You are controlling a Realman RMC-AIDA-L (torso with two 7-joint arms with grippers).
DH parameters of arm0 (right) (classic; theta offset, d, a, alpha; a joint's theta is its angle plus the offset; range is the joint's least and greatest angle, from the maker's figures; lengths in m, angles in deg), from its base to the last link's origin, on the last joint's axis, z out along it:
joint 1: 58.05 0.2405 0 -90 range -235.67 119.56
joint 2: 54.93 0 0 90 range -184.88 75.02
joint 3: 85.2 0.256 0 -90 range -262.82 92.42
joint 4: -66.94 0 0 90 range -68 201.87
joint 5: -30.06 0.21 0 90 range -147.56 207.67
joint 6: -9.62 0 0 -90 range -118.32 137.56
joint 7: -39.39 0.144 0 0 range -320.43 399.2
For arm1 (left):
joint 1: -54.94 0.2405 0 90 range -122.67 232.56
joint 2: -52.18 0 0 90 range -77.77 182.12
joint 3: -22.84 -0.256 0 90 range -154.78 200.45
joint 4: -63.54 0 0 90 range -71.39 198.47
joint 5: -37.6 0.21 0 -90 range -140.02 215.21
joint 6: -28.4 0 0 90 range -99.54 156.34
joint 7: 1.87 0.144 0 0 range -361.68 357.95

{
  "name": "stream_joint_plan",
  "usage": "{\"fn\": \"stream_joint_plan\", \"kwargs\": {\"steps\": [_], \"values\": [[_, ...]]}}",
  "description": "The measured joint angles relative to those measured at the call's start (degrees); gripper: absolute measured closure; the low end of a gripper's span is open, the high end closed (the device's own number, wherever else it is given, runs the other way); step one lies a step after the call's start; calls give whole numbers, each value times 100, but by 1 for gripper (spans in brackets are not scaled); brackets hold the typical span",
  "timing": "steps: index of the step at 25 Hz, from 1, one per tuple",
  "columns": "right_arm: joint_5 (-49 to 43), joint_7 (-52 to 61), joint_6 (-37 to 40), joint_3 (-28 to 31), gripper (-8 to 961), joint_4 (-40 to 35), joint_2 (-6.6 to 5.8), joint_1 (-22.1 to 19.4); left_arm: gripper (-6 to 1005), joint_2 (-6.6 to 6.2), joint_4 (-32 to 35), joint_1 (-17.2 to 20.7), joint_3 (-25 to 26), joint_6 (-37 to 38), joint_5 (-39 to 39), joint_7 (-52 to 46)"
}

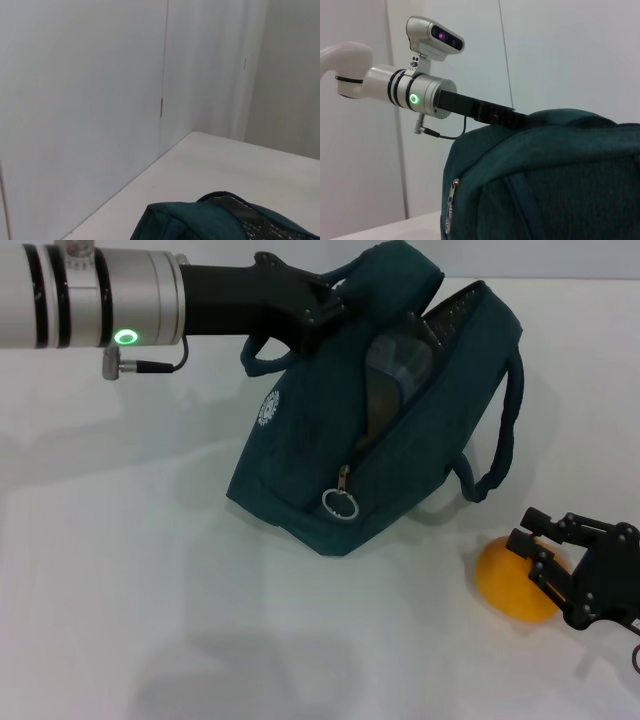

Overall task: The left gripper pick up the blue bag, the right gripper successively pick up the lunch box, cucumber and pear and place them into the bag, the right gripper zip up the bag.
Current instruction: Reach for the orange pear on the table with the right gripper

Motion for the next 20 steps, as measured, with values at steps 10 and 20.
{"fn": "stream_joint_plan", "kwargs": {"steps": [10,20], "values": [[0,-6,-19,-9,753,-15,0,5,950,-1,0,0,-14,-40,0,28],[19,-31,-56,-215,873,-29,1,5,950,-1,0,28,-32,-39,-3,27]]}}
